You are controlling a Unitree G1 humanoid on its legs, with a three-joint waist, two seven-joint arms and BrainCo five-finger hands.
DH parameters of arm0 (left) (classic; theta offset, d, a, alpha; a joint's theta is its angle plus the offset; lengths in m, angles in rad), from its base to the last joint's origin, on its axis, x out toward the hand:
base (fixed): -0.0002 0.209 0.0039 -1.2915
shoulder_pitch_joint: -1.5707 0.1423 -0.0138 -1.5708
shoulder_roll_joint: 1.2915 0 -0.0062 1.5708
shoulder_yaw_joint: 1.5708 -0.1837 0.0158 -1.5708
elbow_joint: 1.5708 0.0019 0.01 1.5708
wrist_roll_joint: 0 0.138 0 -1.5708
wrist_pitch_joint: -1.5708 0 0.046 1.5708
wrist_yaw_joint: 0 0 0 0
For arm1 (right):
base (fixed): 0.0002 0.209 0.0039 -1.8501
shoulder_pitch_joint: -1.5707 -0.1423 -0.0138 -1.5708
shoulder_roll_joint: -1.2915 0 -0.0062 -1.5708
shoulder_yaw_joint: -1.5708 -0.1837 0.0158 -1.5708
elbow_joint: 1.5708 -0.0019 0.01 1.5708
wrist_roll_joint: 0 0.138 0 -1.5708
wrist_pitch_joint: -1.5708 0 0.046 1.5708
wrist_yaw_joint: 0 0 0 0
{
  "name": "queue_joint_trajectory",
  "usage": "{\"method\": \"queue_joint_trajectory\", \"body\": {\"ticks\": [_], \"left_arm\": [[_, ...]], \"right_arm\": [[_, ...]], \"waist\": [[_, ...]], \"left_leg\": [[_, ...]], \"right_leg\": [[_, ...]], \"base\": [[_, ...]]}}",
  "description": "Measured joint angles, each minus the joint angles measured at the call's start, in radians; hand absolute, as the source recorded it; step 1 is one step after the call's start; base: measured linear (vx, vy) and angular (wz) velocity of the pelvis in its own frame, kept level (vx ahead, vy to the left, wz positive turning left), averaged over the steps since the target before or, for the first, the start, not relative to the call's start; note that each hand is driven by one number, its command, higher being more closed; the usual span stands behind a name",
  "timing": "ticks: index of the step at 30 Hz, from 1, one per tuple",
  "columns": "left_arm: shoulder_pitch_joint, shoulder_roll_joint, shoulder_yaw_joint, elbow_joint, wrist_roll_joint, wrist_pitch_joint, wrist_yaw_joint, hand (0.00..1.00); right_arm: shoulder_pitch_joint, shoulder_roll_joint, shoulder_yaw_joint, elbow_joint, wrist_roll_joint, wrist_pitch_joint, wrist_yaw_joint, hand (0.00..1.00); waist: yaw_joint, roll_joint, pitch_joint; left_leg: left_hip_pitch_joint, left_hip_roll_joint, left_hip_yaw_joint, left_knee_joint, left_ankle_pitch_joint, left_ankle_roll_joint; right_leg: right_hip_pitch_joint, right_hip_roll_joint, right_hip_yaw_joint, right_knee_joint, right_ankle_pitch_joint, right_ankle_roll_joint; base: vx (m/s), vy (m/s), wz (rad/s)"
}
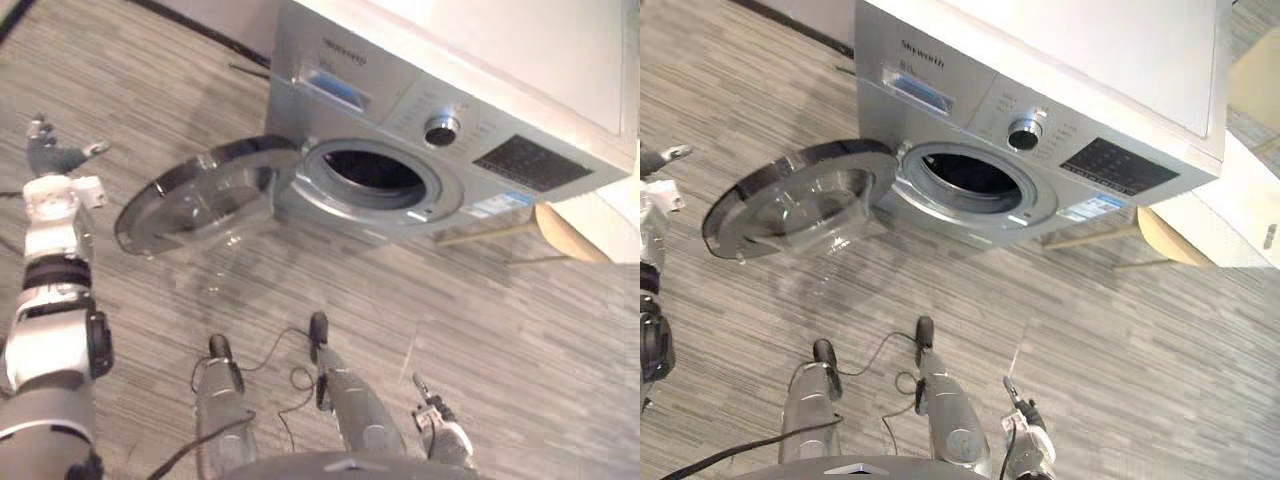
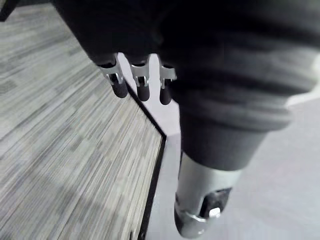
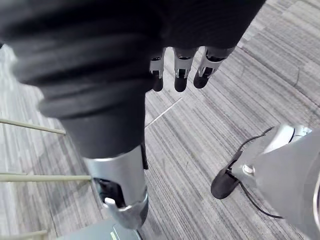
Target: Pick up the laundry basket with both hands and put the clothes into the washing machine.
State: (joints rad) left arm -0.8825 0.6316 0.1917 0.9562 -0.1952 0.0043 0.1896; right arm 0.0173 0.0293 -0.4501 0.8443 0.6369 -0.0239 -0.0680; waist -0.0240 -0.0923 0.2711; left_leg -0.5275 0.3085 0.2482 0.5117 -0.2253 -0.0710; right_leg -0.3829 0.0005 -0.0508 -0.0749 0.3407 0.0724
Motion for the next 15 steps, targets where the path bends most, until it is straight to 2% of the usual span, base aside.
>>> {"method": "queue_joint_trajectory", "body": {"ticks": [2,7,10,12,14,15], "left_arm": [[0.004,-0.061,-0.018,0.019,0.000,0.014,-0.002,0.00],[0.085,-0.122,0.004,0.014,-0.002,-0.005,0.003,0.00],[0.167,-0.186,0.024,-0.007,-0.056,-0.016,0.001,0.00],[0.253,-0.265,0.021,-0.037,-0.114,-0.026,-0.009,0.00],[0.355,-0.354,-0.013,-0.072,-0.171,-0.033,-0.017,0.00],[0.418,-0.400,-0.067,-0.091,-0.179,-0.034,-0.019,0.00]], "right_arm": [[0.006,0.002,0.041,-0.009,0.007,0.000,0.000,0.00],[0.023,-0.001,0.050,-0.010,0.005,0.001,-0.002,0.00],[0.025,-0.001,0.049,-0.005,0.002,0.004,-0.003,0.00],[0.033,-0.001,0.043,-0.003,-0.011,0.006,-0.005,0.00],[0.051,0.001,0.021,0.003,-0.017,0.007,-0.005,0.00],[0.049,0.000,-0.010,0.020,-0.017,0.007,-0.006,0.00]], "waist": [[0.015,-0.003,0.008],[0.027,-0.003,0.008],[0.030,-0.002,0.008],[0.025,-0.001,0.005],[0.019,-0.008,-0.015],[0.017,-0.009,-0.024]], "left_leg": [[-0.010,0.029,0.020,0.045,-0.030,0.002],[0.025,0.047,0.059,0.059,-0.039,-0.003],[0.062,0.048,0.080,0.052,-0.045,0.007],[0.108,0.045,0.101,0.025,-0.041,0.001],[0.140,0.014,0.120,-0.006,-0.020,-0.006],[0.160,-0.007,0.131,-0.024,-0.005,-0.008]], "right_leg": [[-0.004,0.017,0.030,-0.005,0.009,0.003],[0.005,0.026,0.071,-0.005,0.009,0.003],[0.029,0.024,0.081,-0.005,0.006,0.005],[0.059,0.016,0.086,-0.005,0.000,0.005],[0.079,-0.011,0.085,0.002,-0.055,0.000],[0.085,-0.029,0.086,0.009,-0.089,0.007]], "base": [[-0.10,0.040,-0.50],[-0.01,0.001,-0.23],[0.00,-0.001,-0.08],[-0.02,-0.010,0.12],[0.01,-0.021,0.22],[0.03,-0.045,0.12]]}}
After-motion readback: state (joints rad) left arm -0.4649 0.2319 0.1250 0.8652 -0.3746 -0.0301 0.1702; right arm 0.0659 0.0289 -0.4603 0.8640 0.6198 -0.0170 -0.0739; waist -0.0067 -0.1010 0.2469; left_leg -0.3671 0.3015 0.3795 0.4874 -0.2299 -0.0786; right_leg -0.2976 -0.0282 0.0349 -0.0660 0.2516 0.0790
